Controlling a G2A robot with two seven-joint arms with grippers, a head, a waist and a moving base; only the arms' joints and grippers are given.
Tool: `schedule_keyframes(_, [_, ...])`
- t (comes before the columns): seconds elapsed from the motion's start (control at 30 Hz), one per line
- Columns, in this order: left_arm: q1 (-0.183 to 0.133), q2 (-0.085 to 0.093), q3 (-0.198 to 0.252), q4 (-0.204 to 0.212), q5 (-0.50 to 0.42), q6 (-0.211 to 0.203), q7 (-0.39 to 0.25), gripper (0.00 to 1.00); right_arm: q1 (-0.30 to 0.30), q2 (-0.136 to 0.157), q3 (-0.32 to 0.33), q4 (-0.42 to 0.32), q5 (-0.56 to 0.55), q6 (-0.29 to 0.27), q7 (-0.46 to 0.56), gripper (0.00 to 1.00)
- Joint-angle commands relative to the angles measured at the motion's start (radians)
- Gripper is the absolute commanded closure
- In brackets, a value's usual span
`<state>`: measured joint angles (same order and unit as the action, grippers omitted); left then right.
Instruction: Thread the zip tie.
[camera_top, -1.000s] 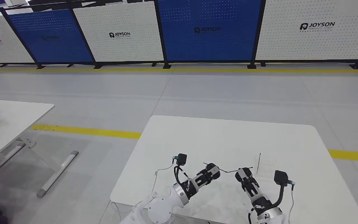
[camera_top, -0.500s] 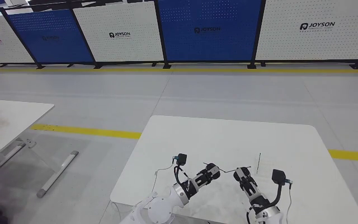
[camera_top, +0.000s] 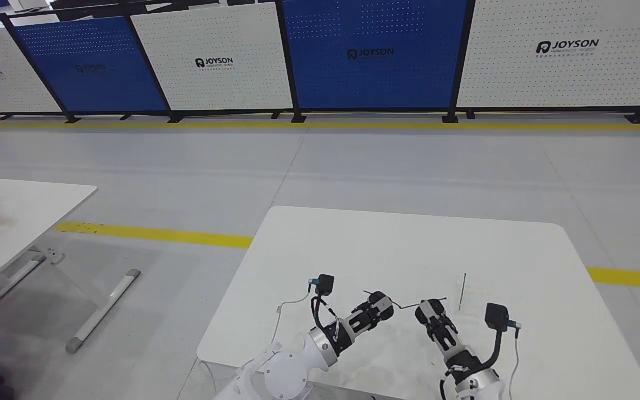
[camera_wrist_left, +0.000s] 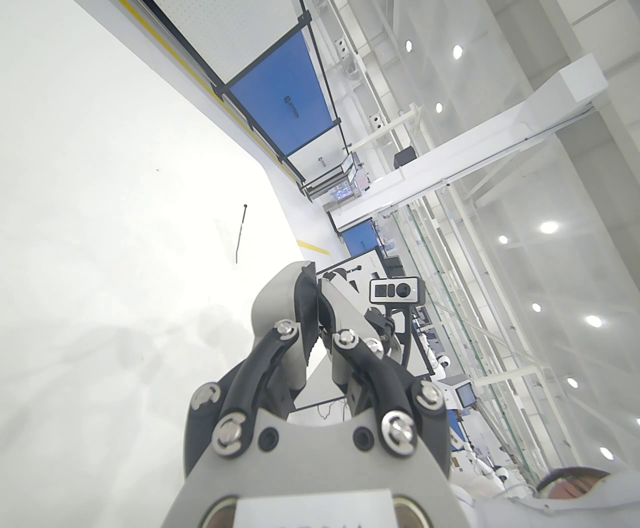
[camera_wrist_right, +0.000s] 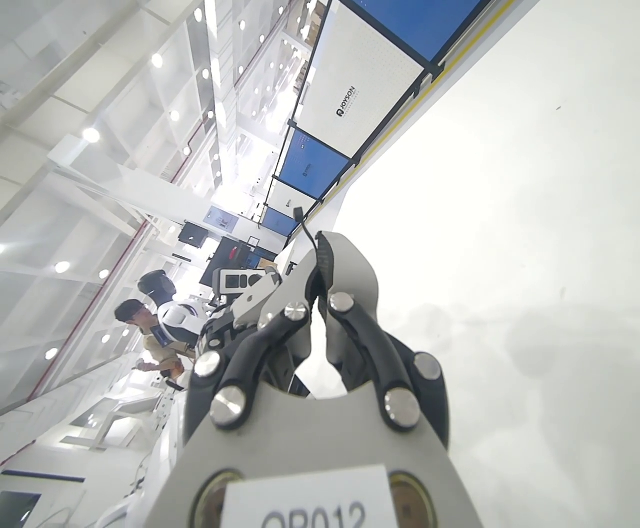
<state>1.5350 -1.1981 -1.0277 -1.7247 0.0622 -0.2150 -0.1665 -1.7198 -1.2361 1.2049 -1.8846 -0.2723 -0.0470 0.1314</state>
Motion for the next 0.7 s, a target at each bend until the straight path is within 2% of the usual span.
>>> schedule_keyframes(0.0, [0.0,0.0,0.0,0.0,0.0,0.0,0.0,1.0,-0.004,0.0,0.003,-0.002,0.001,-0.002,-0.003,1.0])
schedule_keyframes(0.67, [0.0,0.0,0.0,0.0,0.0,0.0,0.0,1.0,-0.024,-0.001,0.022,-0.009,0.011,-0.001,-0.021,1.0])
